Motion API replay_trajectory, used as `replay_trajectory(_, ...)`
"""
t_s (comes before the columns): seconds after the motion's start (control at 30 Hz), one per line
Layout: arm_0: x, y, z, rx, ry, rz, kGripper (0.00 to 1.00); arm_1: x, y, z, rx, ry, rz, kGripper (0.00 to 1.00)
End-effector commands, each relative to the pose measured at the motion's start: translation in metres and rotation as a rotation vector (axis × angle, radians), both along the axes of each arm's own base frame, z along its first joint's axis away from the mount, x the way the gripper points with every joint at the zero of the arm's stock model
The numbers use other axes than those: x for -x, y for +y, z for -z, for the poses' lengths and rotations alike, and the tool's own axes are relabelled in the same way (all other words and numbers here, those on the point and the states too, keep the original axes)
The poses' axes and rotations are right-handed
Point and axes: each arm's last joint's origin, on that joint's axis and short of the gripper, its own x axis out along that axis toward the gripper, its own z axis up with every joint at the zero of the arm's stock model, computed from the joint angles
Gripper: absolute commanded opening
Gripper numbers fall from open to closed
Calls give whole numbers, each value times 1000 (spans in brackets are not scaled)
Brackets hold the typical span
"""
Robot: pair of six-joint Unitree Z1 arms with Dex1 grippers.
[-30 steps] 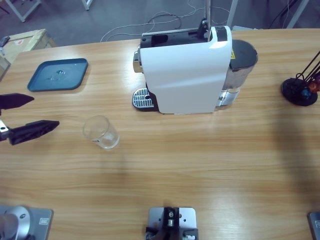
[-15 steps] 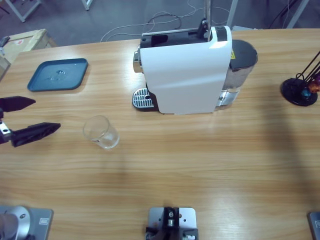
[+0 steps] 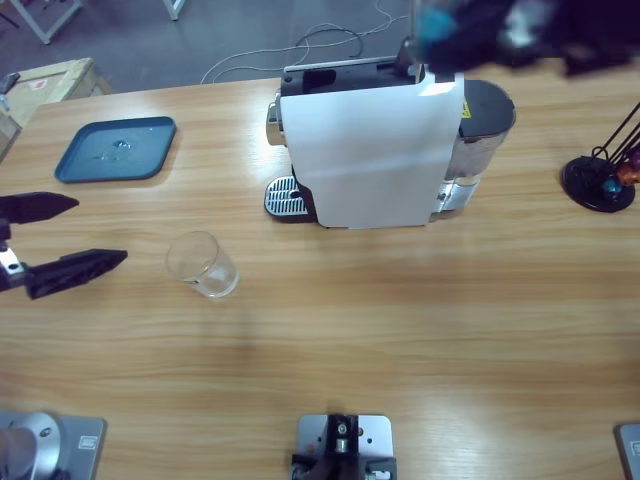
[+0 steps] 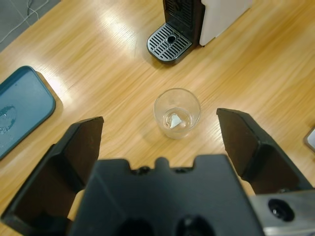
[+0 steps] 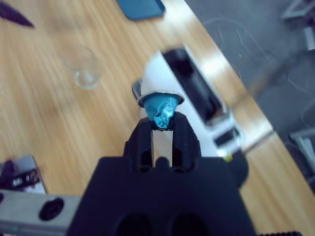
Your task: Pour coffee
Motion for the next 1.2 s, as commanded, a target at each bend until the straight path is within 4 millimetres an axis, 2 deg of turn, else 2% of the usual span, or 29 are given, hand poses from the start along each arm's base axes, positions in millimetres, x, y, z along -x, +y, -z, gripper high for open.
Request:
replay_trajectory(0.03, 2, 2, 3, 3, -7, -6, 991, -56, 82, 40, 90, 60, -88, 0)
replay_trajectory(0.2, 4, 4, 3, 5, -19, -15, 991, -80, 100, 53, 115, 54, -45, 0)
replay_trajectory(0.3, 3, 3, 4, 1, -11, -16, 991, -96, 98, 64, 123, 101, 15, 0)
replay_trajectory(0.5, -5, 1, 8, -70, -28, -71, 991, -116, 90, 83, 166, 154, 67, 0)
replay_trajectory(0.97, -10, -4, 12, -88, -12, -74, 991, -116, 84, 84, 192, 167, 89, 0)
replay_trajectory(1.0, -10, -4, 12, -90, -11, -74, 991, -117, 85, 85, 192, 170, 87, 143)
replay_trajectory(1.03, -10, -4, 12, -89, -11, -74, 991, -117, 85, 87, 198, 167, 95, 697)
replay_trajectory(1.07, -9, -3, 12, -88, -12, -74, 991, -117, 84, 86, 197, 163, 102, 927)
replay_trajectory(1.1, -9, -3, 11, -85, -14, -74, 991, -117, 83, 84, 198, 156, 111, 997)
replay_trajectory(1.2, -9, -3, 11, -82, -18, -74, 991, -113, 77, 69, 169, 118, 155, 1000)
